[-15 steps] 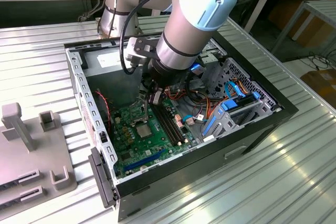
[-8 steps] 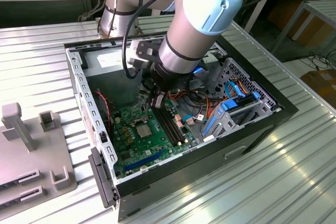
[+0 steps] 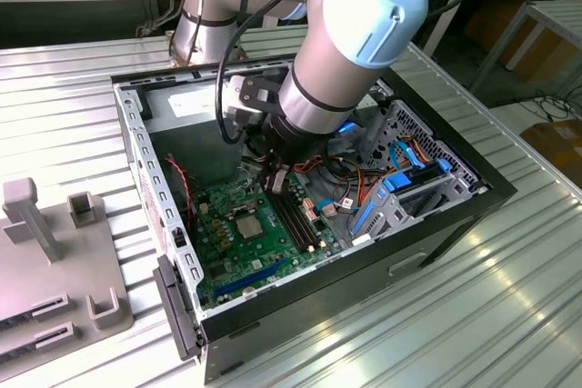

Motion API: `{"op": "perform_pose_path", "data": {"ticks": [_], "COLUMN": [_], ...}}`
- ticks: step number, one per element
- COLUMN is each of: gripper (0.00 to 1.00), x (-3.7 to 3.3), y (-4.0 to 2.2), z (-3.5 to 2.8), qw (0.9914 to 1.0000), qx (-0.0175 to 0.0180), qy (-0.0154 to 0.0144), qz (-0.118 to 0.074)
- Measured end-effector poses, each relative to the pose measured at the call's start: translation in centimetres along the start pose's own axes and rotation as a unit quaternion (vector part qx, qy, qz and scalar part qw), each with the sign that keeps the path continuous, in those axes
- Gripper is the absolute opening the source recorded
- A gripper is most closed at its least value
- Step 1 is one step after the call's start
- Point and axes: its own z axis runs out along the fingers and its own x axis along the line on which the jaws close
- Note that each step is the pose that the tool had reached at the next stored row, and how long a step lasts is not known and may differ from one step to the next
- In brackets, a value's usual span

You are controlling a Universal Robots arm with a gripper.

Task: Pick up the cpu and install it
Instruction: 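Close the cpu cover, then install the first cpu locking lever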

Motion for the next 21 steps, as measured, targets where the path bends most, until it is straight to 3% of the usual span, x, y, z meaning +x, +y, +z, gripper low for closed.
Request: {"op": "perform_pose_path", "data": {"ticks": [7, 21], "gripper": [0.11, 0.11], "x": [0.08, 0.08], "y": [-0.03, -0.03], "z": [-0.48, -0.5], "qw": [1.0, 1.0], "qx": [-0.0007, -0.0009], "qy": [-0.001, -0.0009], "qz": [0.0, -0.001]}}
